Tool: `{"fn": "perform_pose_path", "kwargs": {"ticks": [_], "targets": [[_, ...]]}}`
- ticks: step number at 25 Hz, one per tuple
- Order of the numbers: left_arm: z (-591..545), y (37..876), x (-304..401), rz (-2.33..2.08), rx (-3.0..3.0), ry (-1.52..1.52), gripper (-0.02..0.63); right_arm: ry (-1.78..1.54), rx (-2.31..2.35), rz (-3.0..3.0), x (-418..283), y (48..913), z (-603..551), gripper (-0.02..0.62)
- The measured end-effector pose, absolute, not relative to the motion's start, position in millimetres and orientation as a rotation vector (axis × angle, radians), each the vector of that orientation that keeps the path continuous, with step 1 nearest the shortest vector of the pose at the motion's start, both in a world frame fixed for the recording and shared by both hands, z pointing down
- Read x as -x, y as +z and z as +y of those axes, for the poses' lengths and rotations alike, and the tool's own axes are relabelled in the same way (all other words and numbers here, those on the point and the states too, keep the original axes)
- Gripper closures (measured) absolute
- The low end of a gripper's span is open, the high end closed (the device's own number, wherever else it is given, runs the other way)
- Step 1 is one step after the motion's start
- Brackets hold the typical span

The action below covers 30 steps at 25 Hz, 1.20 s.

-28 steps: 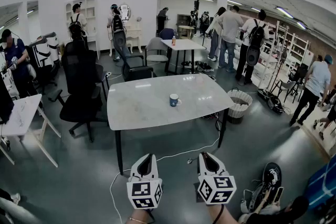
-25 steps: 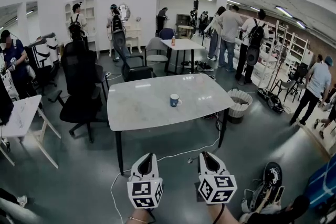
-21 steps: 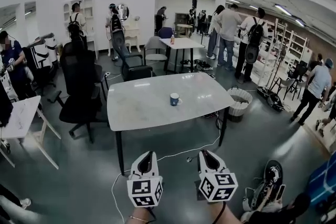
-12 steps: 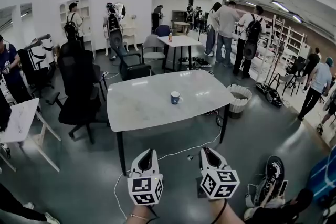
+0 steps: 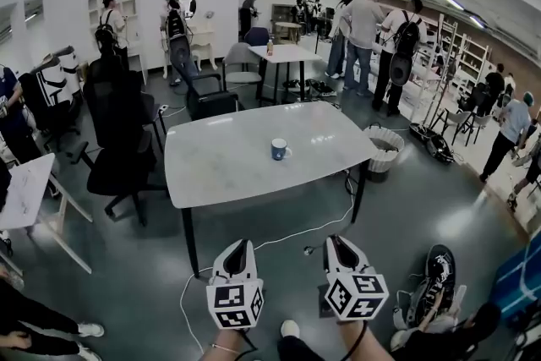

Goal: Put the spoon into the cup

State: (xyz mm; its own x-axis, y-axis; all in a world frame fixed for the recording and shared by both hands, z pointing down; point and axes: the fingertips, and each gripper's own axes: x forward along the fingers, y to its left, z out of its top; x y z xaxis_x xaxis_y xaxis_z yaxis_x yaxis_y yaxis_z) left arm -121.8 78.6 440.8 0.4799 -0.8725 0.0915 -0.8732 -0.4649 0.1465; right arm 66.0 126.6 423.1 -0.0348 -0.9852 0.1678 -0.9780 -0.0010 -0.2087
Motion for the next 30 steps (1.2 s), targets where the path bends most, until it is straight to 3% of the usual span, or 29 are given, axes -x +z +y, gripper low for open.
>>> {"fn": "perform_pose_path", "kwargs": {"ticks": [30], "targets": [[-87,452,27,-1.647,-2.466,0.080,0.588,-0.449,2.047,2.322,-173,437,-53,0.535]]}}
